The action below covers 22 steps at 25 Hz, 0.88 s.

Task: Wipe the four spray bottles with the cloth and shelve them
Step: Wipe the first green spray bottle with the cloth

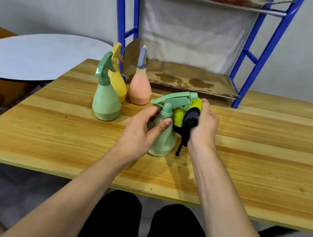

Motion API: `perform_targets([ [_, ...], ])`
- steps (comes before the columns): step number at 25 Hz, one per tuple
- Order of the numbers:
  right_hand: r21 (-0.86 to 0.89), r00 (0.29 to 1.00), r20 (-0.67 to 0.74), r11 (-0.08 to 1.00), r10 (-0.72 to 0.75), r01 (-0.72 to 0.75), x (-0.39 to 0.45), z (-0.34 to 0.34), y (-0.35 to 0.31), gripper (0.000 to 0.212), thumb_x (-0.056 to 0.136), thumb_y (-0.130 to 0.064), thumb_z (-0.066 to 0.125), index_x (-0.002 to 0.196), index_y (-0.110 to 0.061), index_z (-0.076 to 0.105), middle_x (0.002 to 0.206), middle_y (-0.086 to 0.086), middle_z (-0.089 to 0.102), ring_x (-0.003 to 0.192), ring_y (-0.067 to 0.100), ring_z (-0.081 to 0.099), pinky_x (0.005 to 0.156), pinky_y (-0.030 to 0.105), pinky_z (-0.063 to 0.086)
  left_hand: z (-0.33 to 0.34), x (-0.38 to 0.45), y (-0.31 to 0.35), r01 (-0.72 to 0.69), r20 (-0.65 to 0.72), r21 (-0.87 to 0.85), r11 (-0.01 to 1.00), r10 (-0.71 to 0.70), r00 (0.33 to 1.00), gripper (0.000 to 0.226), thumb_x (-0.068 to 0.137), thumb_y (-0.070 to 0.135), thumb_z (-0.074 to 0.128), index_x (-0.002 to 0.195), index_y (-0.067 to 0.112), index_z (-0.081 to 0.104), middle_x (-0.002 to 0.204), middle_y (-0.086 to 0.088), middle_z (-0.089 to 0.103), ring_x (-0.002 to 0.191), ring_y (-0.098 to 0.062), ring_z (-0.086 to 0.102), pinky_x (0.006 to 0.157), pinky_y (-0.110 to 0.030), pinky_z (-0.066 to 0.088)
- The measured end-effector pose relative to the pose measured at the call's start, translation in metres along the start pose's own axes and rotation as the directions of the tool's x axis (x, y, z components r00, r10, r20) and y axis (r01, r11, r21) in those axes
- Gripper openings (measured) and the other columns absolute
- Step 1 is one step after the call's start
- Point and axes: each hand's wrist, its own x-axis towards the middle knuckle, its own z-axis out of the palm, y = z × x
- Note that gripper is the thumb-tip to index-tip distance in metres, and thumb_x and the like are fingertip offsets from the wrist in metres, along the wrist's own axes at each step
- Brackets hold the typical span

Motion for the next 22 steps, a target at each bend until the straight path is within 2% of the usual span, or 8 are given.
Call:
perform_targets([
  [2, 0.062, 0.994, -0.058, 0.994, 0.092, -0.088, 0.000, 0.000, 0.001, 0.044, 0.093, -0.042, 0.051, 0.056, -0.020, 0.044, 0.063, 0.004, 0.044, 0.069, 0.024, 0.043, 0.065, 0.041, 0.039, 0.000, 0.001, 0.001, 0.006, -0.003, -0.004, 1.000, -0.006, 1.000, 0.027, 0.100, 0.033, 0.065, 0.118, 0.013, 0.066, 0.112, 0.004, 0.073, 0.108, -0.014, 0.068, 0.093, -0.043, 0.056],
  [4, -0.044, 0.985, -0.156, 0.996, -0.079, 0.073, -0.005, -0.003, 0.001, 0.052, 0.096, -0.046, 0.041, 0.055, -0.018, 0.058, 0.063, 0.000, 0.055, 0.070, 0.027, 0.051, 0.072, 0.043, 0.046, -0.002, 0.000, -0.001, 0.029, -0.013, -0.040, 0.999, -0.029, 0.999, 0.030, 0.098, 0.033, 0.068, 0.121, 0.016, 0.065, 0.114, 0.007, 0.073, 0.110, -0.010, 0.068, 0.095, -0.039, 0.057],
  [6, -0.086, 0.930, -0.194, 0.950, -0.312, 0.300, -0.016, -0.005, -0.006, 0.051, 0.098, -0.047, 0.036, 0.077, -0.018, 0.072, 0.076, -0.003, 0.067, 0.079, 0.025, 0.058, 0.081, 0.038, 0.050, -0.002, -0.002, 0.000, 0.077, -0.023, -0.125, 0.989, -0.080, 0.996, 0.036, 0.094, 0.031, 0.072, 0.126, 0.017, 0.061, 0.119, 0.009, 0.072, 0.112, -0.003, 0.067, 0.099, -0.030, 0.056],
  [9, -0.184, 0.862, -0.096, 0.860, -0.497, 0.475, -0.031, 0.001, -0.012, 0.040, 0.106, -0.035, 0.036, 0.104, -0.010, 0.067, 0.084, -0.009, 0.062, 0.082, 0.011, 0.053, 0.074, 0.025, 0.038, 0.004, -0.005, -0.001, 0.044, -0.070, -0.124, 0.991, -0.053, 0.996, 0.030, 0.095, 0.022, 0.072, 0.123, 0.018, 0.061, 0.117, 0.013, 0.072, 0.111, 0.001, 0.067, 0.096, -0.022, 0.054],
  [13, -0.283, 0.781, -0.092, 0.768, -0.617, 0.574, -0.040, 0.010, -0.010, 0.049, 0.108, -0.033, 0.029, 0.089, -0.006, 0.065, 0.079, 0.010, 0.064, 0.079, 0.027, 0.051, 0.068, 0.032, 0.029, 0.005, -0.011, -0.012, -0.015, -0.073, -0.049, 0.999, 0.011, 0.997, 0.034, 0.096, 0.031, 0.068, 0.129, 0.025, 0.059, 0.124, 0.016, 0.069, 0.121, -0.006, 0.064, 0.103, -0.037, 0.053],
  [16, -0.265, 0.902, -0.113, 0.887, -0.417, 0.377, -0.023, 0.008, -0.010, 0.053, 0.107, -0.036, 0.033, 0.071, -0.005, 0.058, 0.073, 0.016, 0.062, 0.073, 0.033, 0.051, 0.069, 0.041, 0.037, 0.004, -0.012, -0.017, -0.021, -0.045, -0.068, 0.998, 0.018, 0.999, 0.044, 0.098, 0.034, 0.066, 0.138, 0.021, 0.056, 0.133, 0.009, 0.067, 0.128, -0.010, 0.061, 0.108, -0.045, 0.050],
  [19, 0.095, 0.997, -0.082, 0.995, 0.002, 0.005, -0.002, 0.008, -0.007, 0.038, 0.088, -0.044, 0.050, 0.064, -0.014, 0.052, 0.069, 0.006, 0.054, 0.074, 0.026, 0.051, 0.077, 0.047, 0.052, 0.005, -0.015, -0.013, 0.000, -0.041, -0.073, 0.997, -0.003, 0.999, 0.044, 0.099, 0.034, 0.067, 0.139, 0.021, 0.056, 0.132, 0.011, 0.066, 0.126, -0.003, 0.060, 0.110, -0.039, 0.050],
  [22, -0.035, 0.979, -0.197, 0.998, -0.051, 0.045, 0.005, 0.003, -0.010, 0.045, 0.097, -0.036, 0.043, 0.057, -0.016, 0.043, 0.061, 0.001, 0.046, 0.073, 0.027, 0.047, 0.072, 0.045, 0.046, 0.003, -0.012, -0.015, 0.006, -0.031, -0.110, 0.994, -0.009, 0.999, 0.045, 0.098, 0.033, 0.068, 0.140, 0.020, 0.056, 0.134, 0.009, 0.066, 0.128, -0.004, 0.060, 0.111, -0.040, 0.049],
])
